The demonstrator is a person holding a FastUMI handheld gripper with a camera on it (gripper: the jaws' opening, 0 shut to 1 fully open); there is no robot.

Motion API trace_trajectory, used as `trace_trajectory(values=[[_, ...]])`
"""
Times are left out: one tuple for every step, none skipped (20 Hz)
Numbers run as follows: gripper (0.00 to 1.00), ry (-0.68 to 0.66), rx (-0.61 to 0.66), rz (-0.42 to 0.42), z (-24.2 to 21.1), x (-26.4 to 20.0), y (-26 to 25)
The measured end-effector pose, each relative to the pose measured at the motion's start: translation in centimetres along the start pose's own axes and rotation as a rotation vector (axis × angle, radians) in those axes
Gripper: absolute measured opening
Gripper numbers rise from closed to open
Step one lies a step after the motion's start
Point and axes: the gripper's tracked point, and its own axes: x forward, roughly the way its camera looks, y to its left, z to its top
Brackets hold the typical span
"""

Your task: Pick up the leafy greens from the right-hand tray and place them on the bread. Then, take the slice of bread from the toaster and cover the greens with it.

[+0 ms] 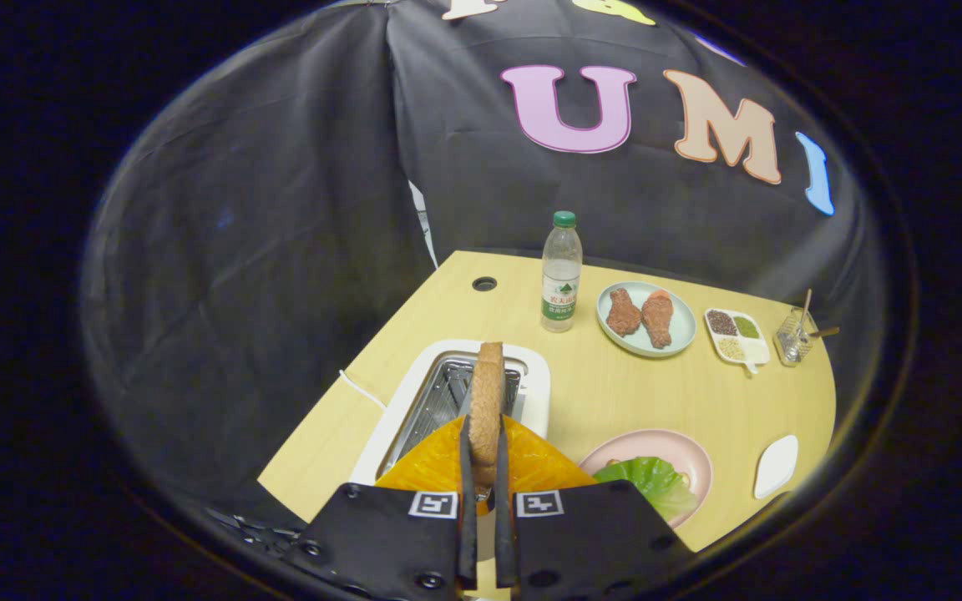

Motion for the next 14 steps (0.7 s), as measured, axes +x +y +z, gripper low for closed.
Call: trace_trajectory(values=[[0.11,-0.008,0.021,0.009,0.5,-0.7,-0.2],[0.11,-0.022,0.039,0.017,1.1,-1.5,-0.4],[0.11,-0.039,0.057,0.021,1.8,-2.3,-0.8],[0.11,-0.055,0.079,0.027,2.5,-3.0,-1.3],[0.11,-0.067,0.105,0.034,3.1,-3.9,-1.9],[0.11,-0.078,0.132,0.041,3.7,-4.7,-2.4],[0.11,-0.09,0.157,0.044,4.3,-5.8,-3.1],[0.11,-0.107,0.177,0.038,4.8,-6.7,-4.2],[0.11,-0.12,0.196,0.029,5.3,-7.5,-5.4],[0.11,-0.133,0.215,0.016,5.6,-8.1,-6.7],[0.11,-0.143,0.23,-0.003,5.7,-8.6,-8.2],[0.11,-0.148,0.241,-0.027,5.5,-8.9,-9.9],[0.11,-0.144,0.253,-0.054,5.0,-8.9,-11.5],[0.11,-0.135,0.274,-0.069,4.2,-8.6,-12.8]])
